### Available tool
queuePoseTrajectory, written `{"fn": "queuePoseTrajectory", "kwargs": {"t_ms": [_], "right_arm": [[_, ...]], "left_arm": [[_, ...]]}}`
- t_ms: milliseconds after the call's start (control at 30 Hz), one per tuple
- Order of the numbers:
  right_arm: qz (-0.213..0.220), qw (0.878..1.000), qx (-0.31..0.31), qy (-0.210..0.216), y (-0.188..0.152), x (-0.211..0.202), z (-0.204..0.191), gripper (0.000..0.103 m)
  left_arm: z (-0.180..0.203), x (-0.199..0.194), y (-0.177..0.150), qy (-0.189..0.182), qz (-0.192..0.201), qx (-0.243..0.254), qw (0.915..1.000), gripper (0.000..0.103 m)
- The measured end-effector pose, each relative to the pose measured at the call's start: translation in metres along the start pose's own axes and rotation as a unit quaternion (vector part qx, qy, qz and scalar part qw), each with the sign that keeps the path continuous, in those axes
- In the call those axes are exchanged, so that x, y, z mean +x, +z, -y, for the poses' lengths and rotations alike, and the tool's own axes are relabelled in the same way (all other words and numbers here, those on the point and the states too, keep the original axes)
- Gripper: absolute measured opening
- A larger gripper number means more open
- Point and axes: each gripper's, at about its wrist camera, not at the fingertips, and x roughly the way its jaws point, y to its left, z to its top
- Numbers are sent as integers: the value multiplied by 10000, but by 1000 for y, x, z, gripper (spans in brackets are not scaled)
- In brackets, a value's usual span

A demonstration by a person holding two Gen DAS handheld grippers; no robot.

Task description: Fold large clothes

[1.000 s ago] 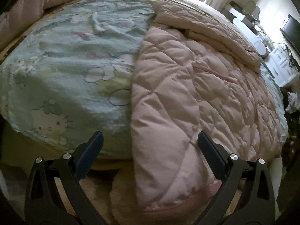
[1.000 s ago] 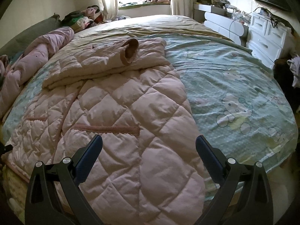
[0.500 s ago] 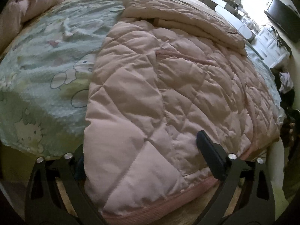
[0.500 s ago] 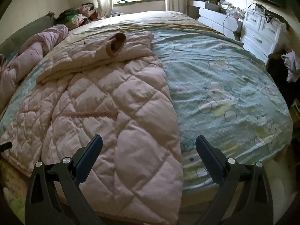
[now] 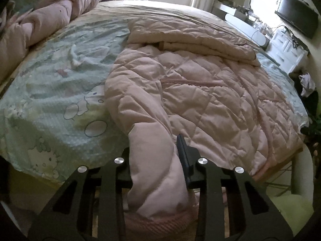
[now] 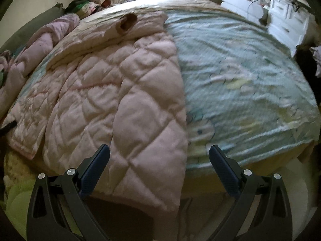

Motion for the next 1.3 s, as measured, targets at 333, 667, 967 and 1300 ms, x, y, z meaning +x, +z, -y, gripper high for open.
{"fn": "queuePoseTrajectory", "kwargs": {"t_ms": [333, 667, 967, 1300], "right_arm": [[-579, 9969, 249, 467, -29, 15, 6, 69], [-1, 9963, -4, 858, -20, -10, -10, 18], [1336, 9803, 127, 1446, 37, -61, -16, 16], [1834, 9703, 138, 1568, 100, -65, -28, 15]], "left_arm": [[0, -1, 0, -20, 34, -26, 10000, 24], [-3, -6, 0, -70, 151, -23, 9999, 24], [-2, -24, 33, -125, 589, -31, 9982, 22], [8, -34, 84, -149, 1006, 106, 9948, 22]]}}
